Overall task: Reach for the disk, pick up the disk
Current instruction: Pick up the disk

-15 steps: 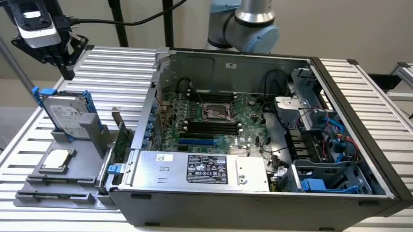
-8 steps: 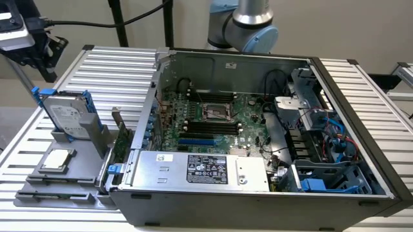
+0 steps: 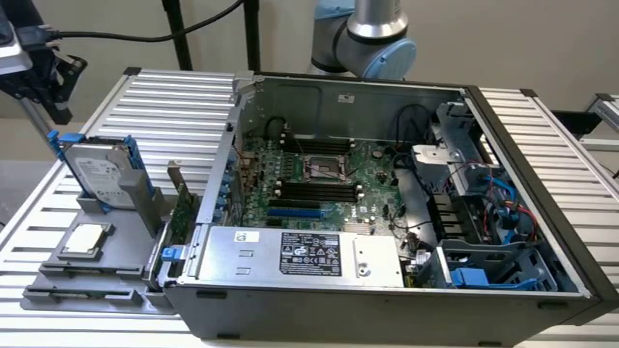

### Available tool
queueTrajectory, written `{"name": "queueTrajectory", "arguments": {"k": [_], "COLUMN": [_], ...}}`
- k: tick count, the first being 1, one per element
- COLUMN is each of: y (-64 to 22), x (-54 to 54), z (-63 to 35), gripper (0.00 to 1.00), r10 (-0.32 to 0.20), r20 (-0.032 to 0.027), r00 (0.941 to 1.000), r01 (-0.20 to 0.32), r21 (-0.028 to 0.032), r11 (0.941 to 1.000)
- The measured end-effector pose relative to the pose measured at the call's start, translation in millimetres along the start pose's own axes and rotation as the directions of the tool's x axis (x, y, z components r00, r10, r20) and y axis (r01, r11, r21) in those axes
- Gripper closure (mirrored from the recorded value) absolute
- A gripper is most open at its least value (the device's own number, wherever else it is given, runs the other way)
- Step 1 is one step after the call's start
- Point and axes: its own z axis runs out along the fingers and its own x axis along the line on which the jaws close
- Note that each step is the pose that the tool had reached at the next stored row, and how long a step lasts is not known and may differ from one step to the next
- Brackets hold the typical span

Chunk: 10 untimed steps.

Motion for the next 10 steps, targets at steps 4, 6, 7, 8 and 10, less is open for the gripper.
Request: {"name": "queueTrajectory", "arguments": {"k": [4, 6, 7, 8, 10], "y": [0.0, 0.0, 0.0, 0.0, 0.0], "x": [0.1, 0.1, 0.2, 0.1, 0.1], "z": [0.0, 0.0, 0.0, 0.0, 0.0], "gripper": [0.89, 0.89, 0.89, 0.89, 0.89], "r10": [-0.044, -0.081, -0.099, -0.117, -0.153], "r20": [-0.0016, -0.003, -0.0036, -0.0044, -0.0057], "r00": [0.999, 0.9967, 0.9951, 0.9931, 0.9883], "r01": [0.044, 0.081, 0.099, 0.117, 0.153], "r21": [0.002, 0.0019, 0.0018, 0.0017, 0.0016], "r11": [0.999, 0.9967, 0.9951, 0.9931, 0.9883]}}
